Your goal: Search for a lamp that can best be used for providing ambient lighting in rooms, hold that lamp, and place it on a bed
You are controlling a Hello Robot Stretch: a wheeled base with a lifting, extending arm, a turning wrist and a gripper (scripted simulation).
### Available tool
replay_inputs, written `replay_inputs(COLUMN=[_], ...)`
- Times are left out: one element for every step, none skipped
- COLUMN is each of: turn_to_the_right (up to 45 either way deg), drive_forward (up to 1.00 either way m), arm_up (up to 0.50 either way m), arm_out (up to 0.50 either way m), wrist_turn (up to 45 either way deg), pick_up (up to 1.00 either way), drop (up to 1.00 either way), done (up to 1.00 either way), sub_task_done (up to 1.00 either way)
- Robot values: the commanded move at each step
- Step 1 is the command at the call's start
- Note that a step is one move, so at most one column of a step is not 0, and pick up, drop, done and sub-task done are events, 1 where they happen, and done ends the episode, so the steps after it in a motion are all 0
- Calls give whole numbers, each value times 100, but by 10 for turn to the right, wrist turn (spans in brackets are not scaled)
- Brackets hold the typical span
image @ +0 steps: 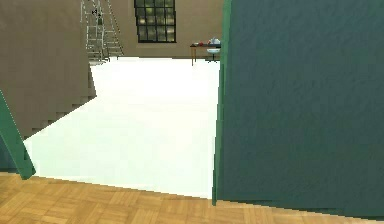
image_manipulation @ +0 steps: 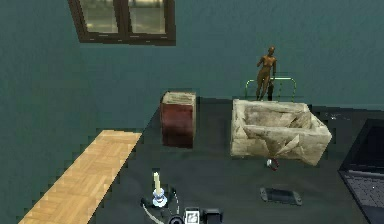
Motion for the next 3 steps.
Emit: replay_inputs(turn_to_the_right=[0,0,0], drive_forward=[0,0,0], arm_up=[0,10,20], arm_out=[0,0,0], wrist_turn=[0,0,0], pick_up=[100,0,0], drop=[0,0,0], done=[0,0,0], sub_task_done=[0,0,0])
